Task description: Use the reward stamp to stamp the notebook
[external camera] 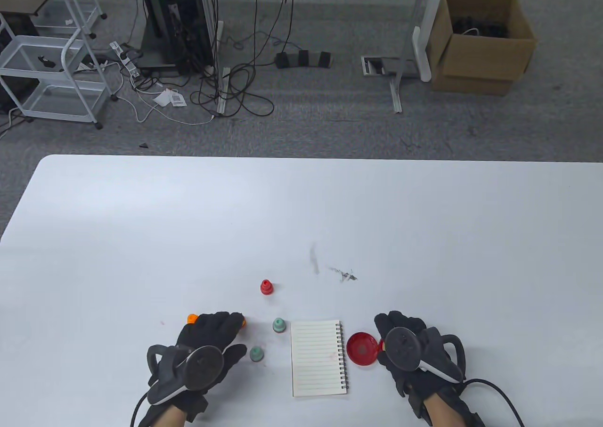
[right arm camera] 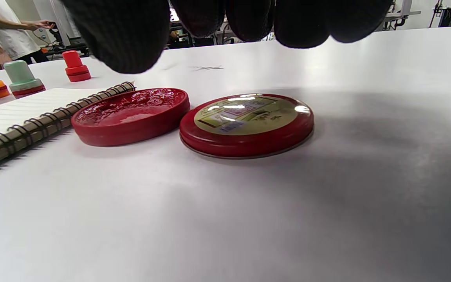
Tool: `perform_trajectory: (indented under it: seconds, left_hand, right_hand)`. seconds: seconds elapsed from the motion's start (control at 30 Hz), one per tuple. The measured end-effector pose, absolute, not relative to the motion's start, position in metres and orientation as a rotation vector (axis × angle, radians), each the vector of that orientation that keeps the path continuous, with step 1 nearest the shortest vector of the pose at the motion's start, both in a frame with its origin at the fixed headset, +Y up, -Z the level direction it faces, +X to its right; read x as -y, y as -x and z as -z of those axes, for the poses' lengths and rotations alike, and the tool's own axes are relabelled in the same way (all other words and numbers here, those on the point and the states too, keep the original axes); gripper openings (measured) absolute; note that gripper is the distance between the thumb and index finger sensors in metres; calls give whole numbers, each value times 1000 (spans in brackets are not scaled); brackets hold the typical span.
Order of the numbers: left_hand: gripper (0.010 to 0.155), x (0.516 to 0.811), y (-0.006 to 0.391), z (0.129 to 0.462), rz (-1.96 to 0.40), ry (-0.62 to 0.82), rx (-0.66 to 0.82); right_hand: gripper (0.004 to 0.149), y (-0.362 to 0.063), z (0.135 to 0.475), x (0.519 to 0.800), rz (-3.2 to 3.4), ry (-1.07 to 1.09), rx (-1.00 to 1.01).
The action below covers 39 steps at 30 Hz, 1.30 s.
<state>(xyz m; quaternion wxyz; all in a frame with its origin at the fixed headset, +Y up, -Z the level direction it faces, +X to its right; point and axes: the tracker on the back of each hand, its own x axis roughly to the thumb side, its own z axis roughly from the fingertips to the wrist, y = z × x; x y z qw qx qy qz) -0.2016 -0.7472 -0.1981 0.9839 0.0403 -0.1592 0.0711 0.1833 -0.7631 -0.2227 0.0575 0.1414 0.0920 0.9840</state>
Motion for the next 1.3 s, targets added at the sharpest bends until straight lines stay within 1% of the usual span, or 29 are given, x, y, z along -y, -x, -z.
perform_trajectory:
  seconds: [0.13, 0.4, 0.57, 0.9, 1.07, 1.17, 1.3]
  left_hand:
    - [71, 758, 183, 200, -79, -21, 349]
    - [70, 778, 159, 206, 38, 75, 344]
    - [70, 785, 154, 211, 58, 127, 325]
    - [68, 787, 151, 214, 29, 168, 320]
    - [66, 787, 152, 214, 17, 160, 329]
    - [66, 778, 154, 209, -68, 90, 354]
    - [67, 764, 155, 200, -97, 7, 361]
  right_hand:
    - [74, -183, 223, 764, -2976, -435, -270]
    - [73, -184, 223, 765, -2974, -435, -269]
    - [73, -185, 223, 764, -2970, -437, -272]
    - [72, -185, 223, 764, -2964, -438, -279]
    - [71, -185, 223, 764, -2964, -438, -275]
    - [71, -185, 222, 762, -2959, -442, -238]
    - [71, -183, 221, 757, -2928, -447, -204]
